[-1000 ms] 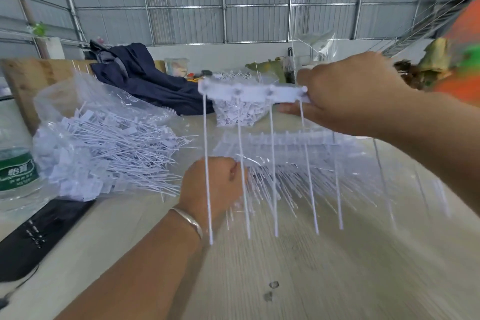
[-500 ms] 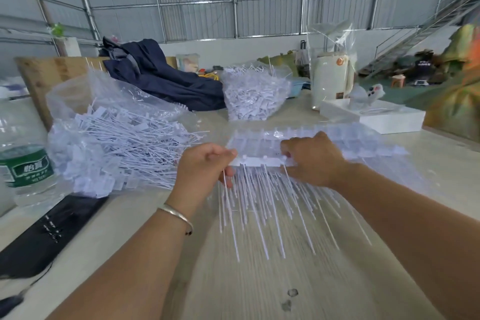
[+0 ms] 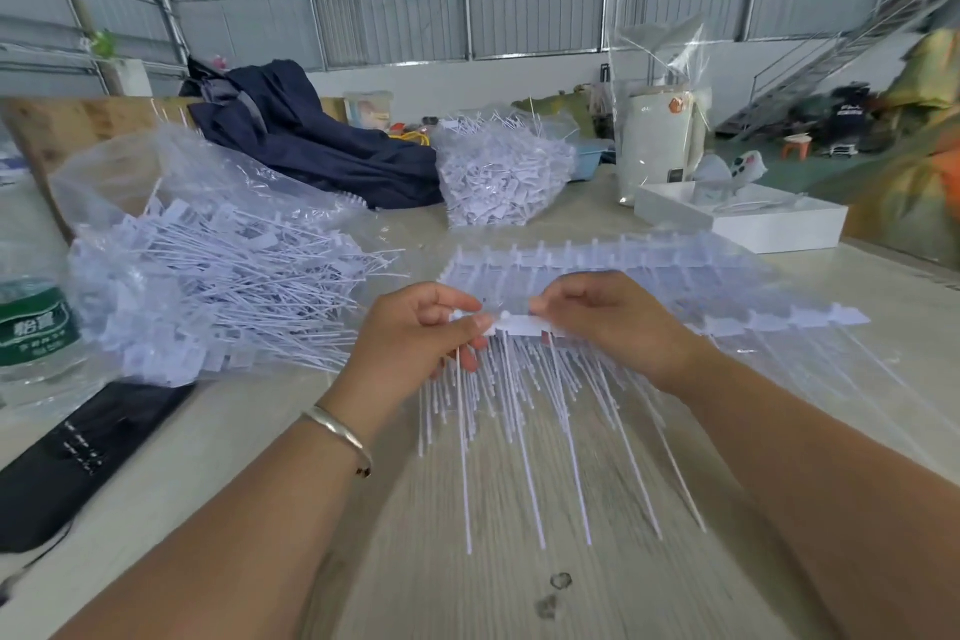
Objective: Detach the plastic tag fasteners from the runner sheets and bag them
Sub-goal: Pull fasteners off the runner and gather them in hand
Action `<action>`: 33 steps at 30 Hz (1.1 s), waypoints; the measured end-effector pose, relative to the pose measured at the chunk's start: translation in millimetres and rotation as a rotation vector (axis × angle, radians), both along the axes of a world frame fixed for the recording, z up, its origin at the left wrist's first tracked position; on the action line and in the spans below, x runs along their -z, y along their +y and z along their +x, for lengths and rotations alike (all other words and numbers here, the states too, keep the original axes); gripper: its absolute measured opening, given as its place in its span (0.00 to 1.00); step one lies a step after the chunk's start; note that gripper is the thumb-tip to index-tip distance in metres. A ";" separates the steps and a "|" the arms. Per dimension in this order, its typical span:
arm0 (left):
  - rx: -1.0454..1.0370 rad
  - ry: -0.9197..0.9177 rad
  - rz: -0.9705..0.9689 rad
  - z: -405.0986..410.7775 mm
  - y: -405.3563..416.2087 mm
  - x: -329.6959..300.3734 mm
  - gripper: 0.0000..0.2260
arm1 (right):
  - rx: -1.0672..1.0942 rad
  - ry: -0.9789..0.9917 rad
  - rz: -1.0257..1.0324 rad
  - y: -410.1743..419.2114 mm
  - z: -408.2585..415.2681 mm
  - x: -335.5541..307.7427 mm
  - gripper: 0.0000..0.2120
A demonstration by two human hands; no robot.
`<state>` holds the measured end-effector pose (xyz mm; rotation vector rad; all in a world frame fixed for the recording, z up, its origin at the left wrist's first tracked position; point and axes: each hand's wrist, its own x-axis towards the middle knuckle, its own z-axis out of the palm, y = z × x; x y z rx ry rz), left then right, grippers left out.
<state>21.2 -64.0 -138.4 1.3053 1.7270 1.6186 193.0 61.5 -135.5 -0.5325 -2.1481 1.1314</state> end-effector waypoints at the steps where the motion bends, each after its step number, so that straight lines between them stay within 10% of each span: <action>1: 0.036 -0.076 -0.013 -0.6 -0.1 -0.3 0.07 | -0.015 -0.045 0.005 -0.6 -1.9 2.9 0.12; 6: 0.197 -0.427 -0.120 -0.1 -2.2 -1.9 0.18 | -0.029 -0.123 -0.050 4.8 3.5 4.8 0.12; 15: 0.256 -0.704 -0.136 -0.8 -4.0 -4.4 0.05 | 0.009 -0.078 -0.009 -2.1 2.9 -0.2 0.18; 21: 0.321 -0.808 -0.120 4.4 -2.9 -3.6 0.02 | -0.007 -0.036 -0.061 -10.6 0.2 -4.2 0.33; 25: 0.522 -0.867 -0.135 11.2 -2.8 1.2 0.19 | -0.151 -0.062 -0.112 -18.0 -3.3 -7.0 0.30; 33: 0.555 -0.746 -0.186 15.7 0.1 0.1 0.07 | -0.007 -0.070 0.071 -18.3 0.0 -13.3 0.35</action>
